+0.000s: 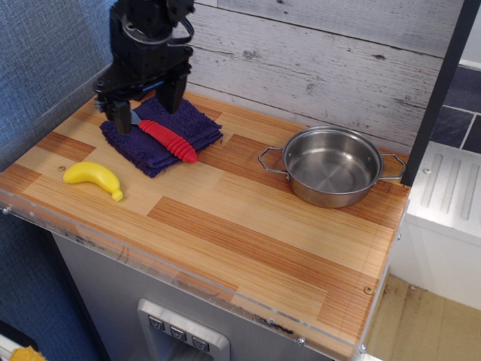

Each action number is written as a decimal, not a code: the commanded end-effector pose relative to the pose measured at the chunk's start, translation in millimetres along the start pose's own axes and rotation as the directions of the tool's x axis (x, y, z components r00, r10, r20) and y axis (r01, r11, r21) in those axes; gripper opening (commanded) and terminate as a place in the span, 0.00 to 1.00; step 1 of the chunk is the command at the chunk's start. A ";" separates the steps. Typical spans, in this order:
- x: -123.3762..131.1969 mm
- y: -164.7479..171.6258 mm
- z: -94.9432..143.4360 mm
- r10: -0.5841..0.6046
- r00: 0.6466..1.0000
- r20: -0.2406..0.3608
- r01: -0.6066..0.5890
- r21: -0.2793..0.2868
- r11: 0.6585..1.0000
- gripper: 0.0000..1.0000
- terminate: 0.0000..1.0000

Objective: Move the spatula from on the purple cloth and put in to front of table

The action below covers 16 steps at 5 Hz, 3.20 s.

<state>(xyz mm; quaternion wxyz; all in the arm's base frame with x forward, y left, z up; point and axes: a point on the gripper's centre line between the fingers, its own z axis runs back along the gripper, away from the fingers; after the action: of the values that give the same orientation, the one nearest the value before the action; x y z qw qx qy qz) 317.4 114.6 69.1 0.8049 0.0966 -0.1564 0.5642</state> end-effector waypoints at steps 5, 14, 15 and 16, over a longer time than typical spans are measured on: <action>-15.0 -20.4 -28.3 -0.042 0.999 -0.027 0.043 0.035 0.998 0.00 0.00; -71.8 -52.2 74.8 0.031 0.989 0.146 -0.014 -0.113 0.994 0.00 0.00; -103.9 -49.0 86.0 0.036 0.991 0.131 -0.021 -0.118 0.993 0.00 0.00; -130.9 -34.4 89.3 0.068 0.988 0.141 -0.053 -0.110 0.993 0.00 0.00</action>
<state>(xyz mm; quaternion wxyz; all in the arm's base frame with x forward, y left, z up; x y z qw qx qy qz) 291.5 -41.7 88.7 0.7833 0.1119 -0.2285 0.5672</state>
